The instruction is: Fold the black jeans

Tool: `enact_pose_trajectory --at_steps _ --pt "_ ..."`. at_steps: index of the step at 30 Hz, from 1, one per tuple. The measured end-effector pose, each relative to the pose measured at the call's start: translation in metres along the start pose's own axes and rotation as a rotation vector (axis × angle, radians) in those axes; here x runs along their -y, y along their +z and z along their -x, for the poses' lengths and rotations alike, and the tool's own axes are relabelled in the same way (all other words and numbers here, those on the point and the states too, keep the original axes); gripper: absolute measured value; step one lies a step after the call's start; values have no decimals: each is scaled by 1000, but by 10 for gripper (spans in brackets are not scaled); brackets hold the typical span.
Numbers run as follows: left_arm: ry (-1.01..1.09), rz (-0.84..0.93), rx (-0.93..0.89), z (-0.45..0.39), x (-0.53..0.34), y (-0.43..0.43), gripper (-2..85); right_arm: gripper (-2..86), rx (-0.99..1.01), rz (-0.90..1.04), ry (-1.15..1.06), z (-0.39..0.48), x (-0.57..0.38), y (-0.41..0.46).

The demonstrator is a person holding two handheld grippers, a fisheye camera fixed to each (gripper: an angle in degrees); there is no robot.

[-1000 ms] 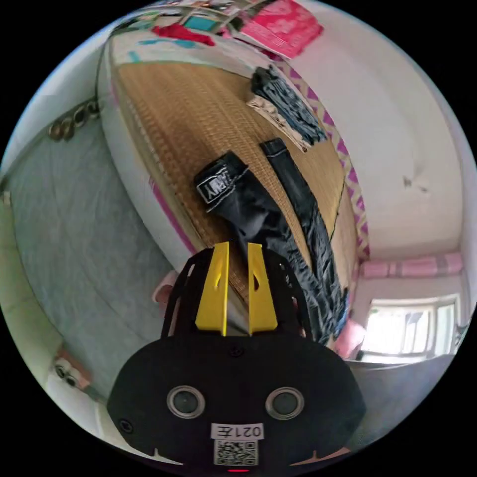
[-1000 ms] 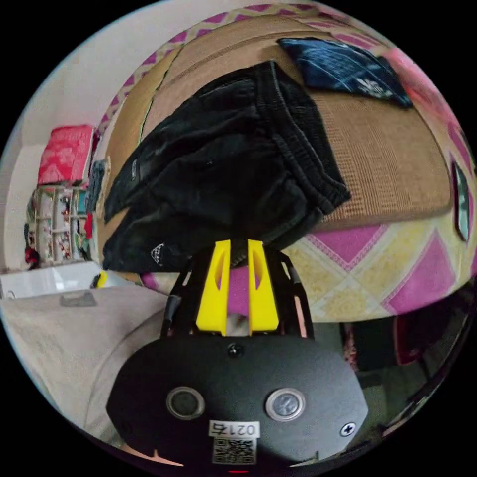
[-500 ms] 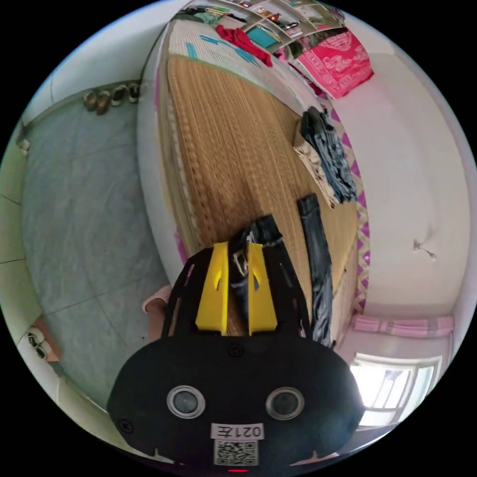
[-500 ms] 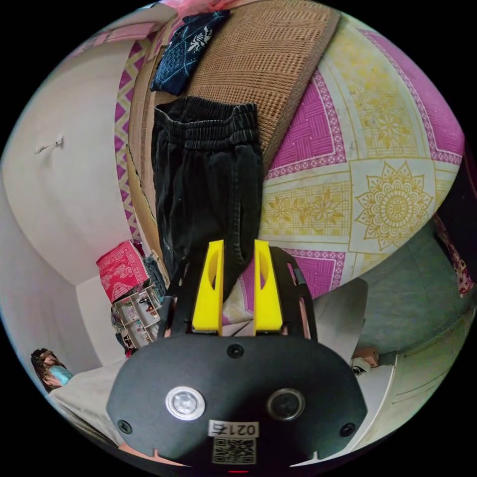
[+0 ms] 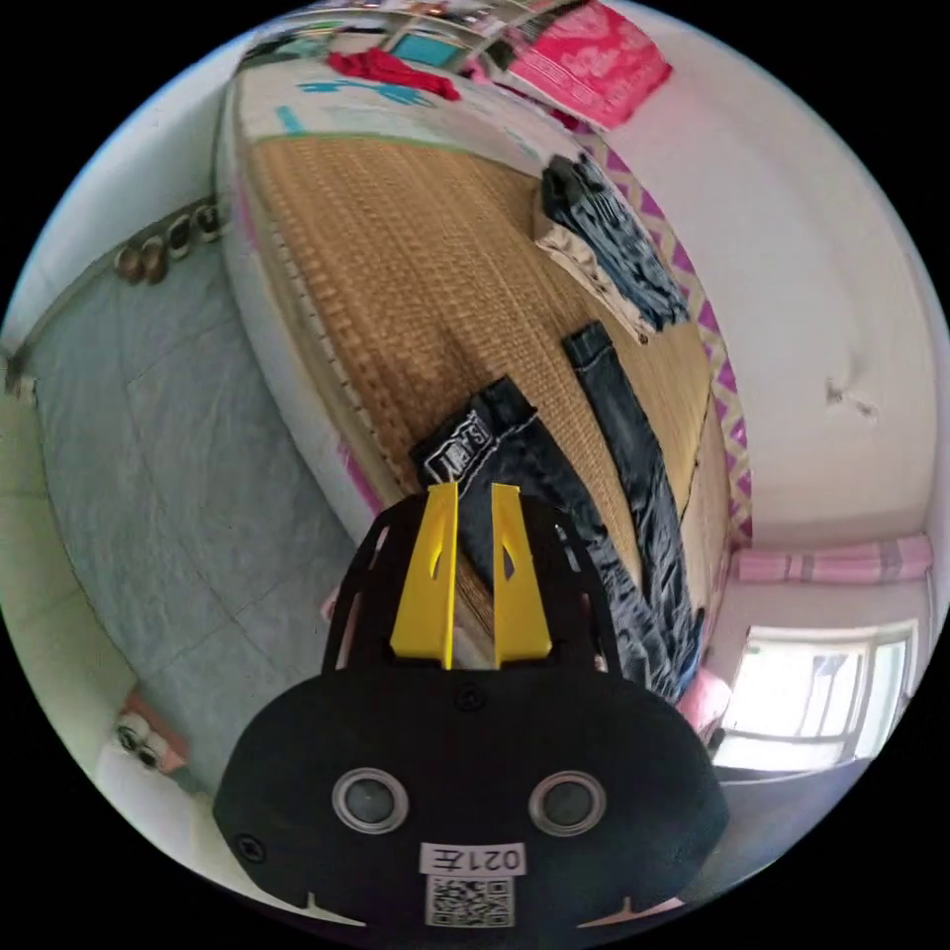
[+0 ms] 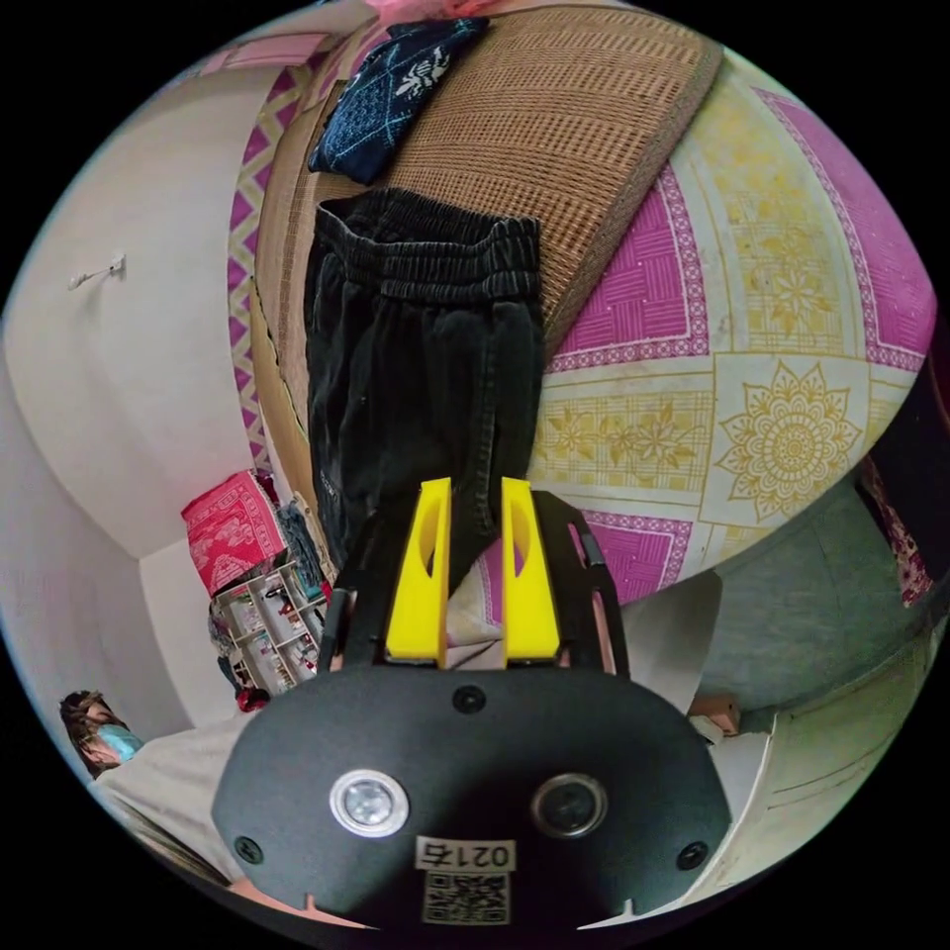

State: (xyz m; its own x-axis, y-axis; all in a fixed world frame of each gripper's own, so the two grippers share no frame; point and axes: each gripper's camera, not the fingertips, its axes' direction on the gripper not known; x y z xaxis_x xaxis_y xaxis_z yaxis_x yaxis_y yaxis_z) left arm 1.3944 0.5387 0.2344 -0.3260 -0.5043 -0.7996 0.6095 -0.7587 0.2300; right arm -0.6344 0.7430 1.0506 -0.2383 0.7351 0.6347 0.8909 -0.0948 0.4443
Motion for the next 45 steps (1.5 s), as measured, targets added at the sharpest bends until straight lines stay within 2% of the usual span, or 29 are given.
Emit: enact_pose_trajectory --at_steps 3,7,13,18,20,26,32,37,41,45 --pt "-85 8 -106 34 -33 12 66 87 28 8 14 -8 -3 6" --pt "-60 29 -40 52 -48 32 35 86 12 31 32 -16 -5 16" --pt "-66 -16 -164 85 -70 23 -6 84 -1 46 -20 -8 1 27" --pt "-129 0 -233 111 -88 39 1 83 12 43 -18 -8 8 36" --pt "-165 16 -265 127 -94 55 31 83 12 41 -20 -7 10 38" --pt "-175 25 -276 155 -109 83 44 81 29 39 -28 -5 16 43" --pt "-216 -14 -385 183 -119 113 47 82 190 57 -30 -12 20 56" --pt "-206 33 -347 187 -115 146 27 74 192 26 9 -16 22 63" --pt "-200 53 -321 190 -116 172 11 78 116 -44 16 -11 18 54" --pt "-207 59 -320 194 -118 199 1 92 161 -39 65 -14 25 60"
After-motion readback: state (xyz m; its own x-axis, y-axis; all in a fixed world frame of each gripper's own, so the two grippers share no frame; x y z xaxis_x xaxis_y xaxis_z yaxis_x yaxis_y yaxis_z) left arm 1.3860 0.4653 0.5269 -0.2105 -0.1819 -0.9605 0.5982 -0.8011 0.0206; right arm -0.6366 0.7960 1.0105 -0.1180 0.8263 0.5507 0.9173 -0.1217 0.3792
